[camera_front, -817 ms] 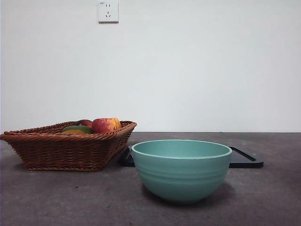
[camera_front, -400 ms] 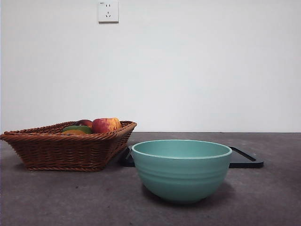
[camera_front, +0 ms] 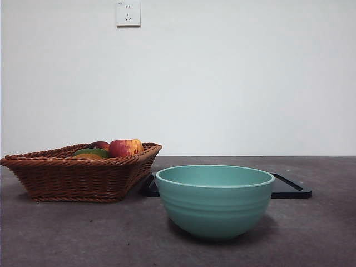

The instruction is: Pick up the wifruite, put it on the bowl, pick up the plate, put it on desk

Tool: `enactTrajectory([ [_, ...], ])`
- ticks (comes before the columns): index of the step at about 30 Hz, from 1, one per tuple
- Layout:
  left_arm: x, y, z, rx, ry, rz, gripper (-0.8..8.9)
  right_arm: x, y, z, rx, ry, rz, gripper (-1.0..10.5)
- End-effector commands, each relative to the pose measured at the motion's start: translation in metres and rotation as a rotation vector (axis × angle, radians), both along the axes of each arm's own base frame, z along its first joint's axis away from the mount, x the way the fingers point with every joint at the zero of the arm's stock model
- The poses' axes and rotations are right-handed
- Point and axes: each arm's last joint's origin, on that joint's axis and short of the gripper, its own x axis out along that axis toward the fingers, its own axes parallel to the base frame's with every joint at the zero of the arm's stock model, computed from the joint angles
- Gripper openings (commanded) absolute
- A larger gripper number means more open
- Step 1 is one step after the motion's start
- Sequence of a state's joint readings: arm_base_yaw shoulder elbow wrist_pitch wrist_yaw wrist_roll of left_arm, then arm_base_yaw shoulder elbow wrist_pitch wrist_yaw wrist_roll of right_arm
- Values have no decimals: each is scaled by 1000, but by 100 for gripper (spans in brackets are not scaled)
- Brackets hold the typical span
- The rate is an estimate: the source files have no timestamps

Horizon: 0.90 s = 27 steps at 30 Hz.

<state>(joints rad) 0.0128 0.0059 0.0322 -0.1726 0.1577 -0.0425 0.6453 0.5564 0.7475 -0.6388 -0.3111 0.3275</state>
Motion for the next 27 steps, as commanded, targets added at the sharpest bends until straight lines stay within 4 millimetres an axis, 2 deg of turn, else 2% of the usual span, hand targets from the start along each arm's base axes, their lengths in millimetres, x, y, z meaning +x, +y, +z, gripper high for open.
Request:
enactTrajectory([
  [1, 1, 0, -7, -4, 26, 0, 9, 0, 0, 5, -5, -52, 21, 10],
  [6, 1, 0, -7, -3, 26, 0, 9, 6, -7, 2, -139, -210, -24, 10],
  [10, 1, 0, -7, -3, 26, 0, 9, 11, -22, -12, -167, -320, -141, 10],
  [18, 1, 0, -7, -3, 26, 0, 9, 14, -50, -66, -162, -575, -452, 10],
  [23, 1, 0, -7, -3, 26, 0, 9, 12, -61, -97, -203, -600, -616, 10],
  [27, 1, 0, -7, -3, 26, 0, 9, 11, -67, -113, -237, -590, -707, 10],
])
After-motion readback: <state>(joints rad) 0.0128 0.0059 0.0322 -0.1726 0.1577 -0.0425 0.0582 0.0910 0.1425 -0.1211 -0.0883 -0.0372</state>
